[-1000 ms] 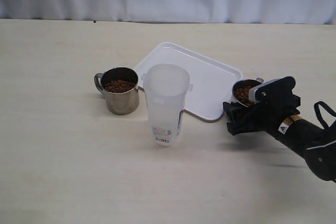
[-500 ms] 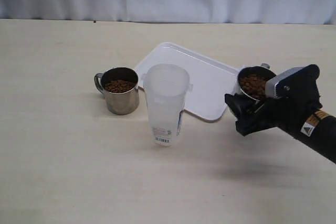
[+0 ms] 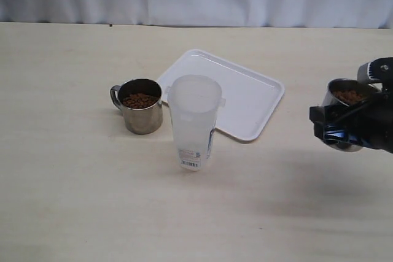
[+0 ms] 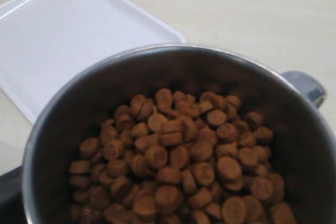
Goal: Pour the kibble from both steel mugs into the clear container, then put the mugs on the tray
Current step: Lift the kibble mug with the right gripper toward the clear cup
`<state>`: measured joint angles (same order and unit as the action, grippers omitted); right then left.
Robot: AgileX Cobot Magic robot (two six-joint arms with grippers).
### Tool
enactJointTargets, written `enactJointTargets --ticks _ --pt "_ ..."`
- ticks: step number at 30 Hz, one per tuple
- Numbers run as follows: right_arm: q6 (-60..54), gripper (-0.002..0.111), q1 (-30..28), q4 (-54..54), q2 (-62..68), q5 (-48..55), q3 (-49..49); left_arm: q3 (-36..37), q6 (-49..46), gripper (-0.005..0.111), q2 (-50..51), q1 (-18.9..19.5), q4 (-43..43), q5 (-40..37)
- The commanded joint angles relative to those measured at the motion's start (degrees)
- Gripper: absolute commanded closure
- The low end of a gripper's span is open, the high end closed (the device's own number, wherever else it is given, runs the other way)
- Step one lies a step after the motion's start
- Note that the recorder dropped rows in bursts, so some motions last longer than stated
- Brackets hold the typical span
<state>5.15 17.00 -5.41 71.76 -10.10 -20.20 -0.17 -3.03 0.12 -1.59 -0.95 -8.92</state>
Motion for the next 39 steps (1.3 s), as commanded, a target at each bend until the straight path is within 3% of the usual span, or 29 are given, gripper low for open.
enactJointTargets --ticks 1,6,9,15,18,22,26,31,39 --pt "-2.7 0.103 -0.2 0.3 -0.5 -0.3 -0.4 0.2 0.1 0.107 -0.1 -0.5 0.1 0.8" --pt "-2.4 0.103 -0.2 5.0 -0.5 -3.2 -0.5 0.2 0.1 0.107 -0.1 -0.5 0.1 0.8" --pt "3.9 0.103 -0.2 2.9 -0.5 -7.1 -0.2 0.2 0.1 0.107 -0.1 -0.5 0.1 0.8" --pt "34.7 0.103 -0.3 -25.9 -0.5 -20.3 0.3 0.2 0.1 0.107 -0.1 -0.5 0.1 0.8" --pt "43.8 0.103 -0.5 -34.8 -0.5 -22.6 -1.4 0.2 0.1 0.107 -0.1 -0.5 0.1 0.8" --pt "56.8 0.103 -0.5 -51.9 -0.5 -14.0 -4.7 0.2 0.1 0.107 -0.1 -0.5 0.1 0.8" --pt "70.4 0.103 1.4 -67.8 -0.5 5.3 -7.1 0.2 0.1 0.107 -0.1 -0.5 0.1 0.8" --pt "68.8 0.103 7.1 -68.7 -0.5 12.7 -8.1 0.2 0.1 0.107 -0.1 -0.5 0.1 0.8" --pt "67.5 0.103 21.1 -71.8 -0.5 25.2 -13.3 0.2 0.1 0.107 -0.1 -0.5 0.1 0.8"
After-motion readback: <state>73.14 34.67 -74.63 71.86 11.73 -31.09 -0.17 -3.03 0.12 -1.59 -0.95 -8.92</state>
